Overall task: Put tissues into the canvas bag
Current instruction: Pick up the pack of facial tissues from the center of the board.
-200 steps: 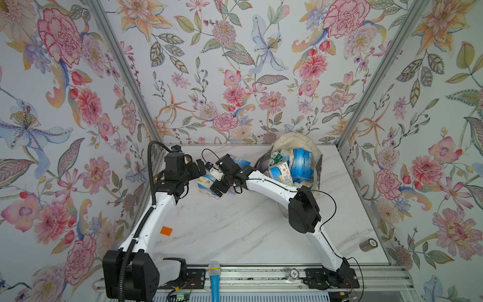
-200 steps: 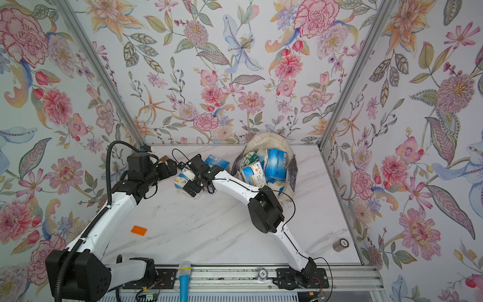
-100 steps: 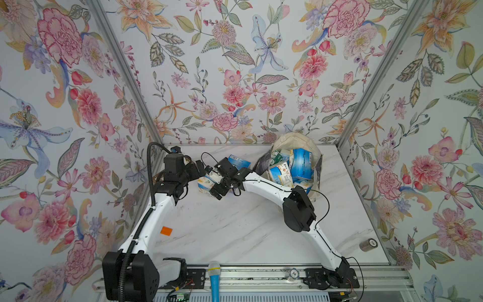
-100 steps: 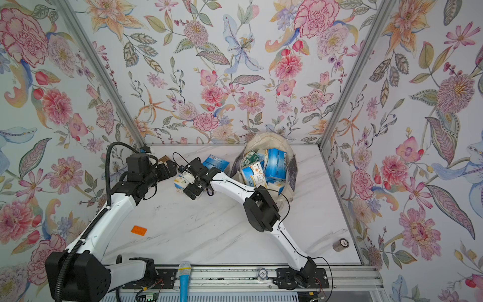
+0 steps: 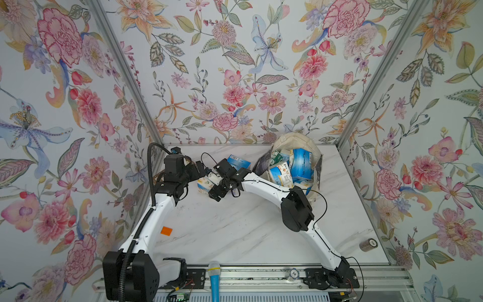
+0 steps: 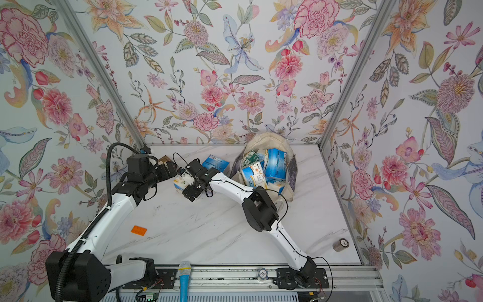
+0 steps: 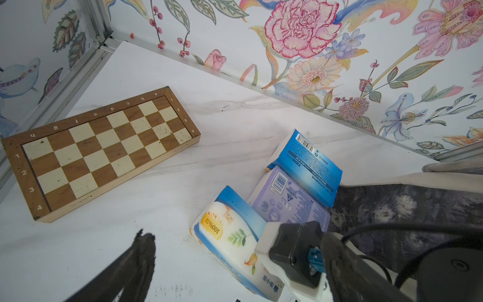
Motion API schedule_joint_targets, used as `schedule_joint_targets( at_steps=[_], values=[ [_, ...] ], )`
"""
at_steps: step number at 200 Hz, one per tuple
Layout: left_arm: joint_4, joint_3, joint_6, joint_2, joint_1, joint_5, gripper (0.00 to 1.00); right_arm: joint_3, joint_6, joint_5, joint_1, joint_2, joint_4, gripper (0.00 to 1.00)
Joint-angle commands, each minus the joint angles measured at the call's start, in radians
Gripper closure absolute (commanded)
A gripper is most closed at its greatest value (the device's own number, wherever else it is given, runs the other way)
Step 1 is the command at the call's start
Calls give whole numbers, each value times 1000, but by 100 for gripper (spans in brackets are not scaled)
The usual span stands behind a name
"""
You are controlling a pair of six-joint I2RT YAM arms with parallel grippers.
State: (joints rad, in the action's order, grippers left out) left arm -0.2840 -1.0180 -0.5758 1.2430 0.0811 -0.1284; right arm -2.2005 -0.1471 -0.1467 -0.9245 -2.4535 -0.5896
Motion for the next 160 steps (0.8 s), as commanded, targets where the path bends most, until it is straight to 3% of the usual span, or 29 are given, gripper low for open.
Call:
schedule_joint_targets(
  at_steps=[1,37,90,160],
  values=[
    [17,10,-6,-21,-12,-21,1,-21,22,-13,-11,-26,-40,7],
    [19,13,-6,-22,-13,-24,1,-21,34,-11,-12,-27,-45,14],
    [22,11,-8,-22,-14,-34,0,-25,44,-10,-15,-6,-46,39],
    [37,0,0,-44,-13,-51,1,-16,125,-91,-3,173,-41,45]
  ],
)
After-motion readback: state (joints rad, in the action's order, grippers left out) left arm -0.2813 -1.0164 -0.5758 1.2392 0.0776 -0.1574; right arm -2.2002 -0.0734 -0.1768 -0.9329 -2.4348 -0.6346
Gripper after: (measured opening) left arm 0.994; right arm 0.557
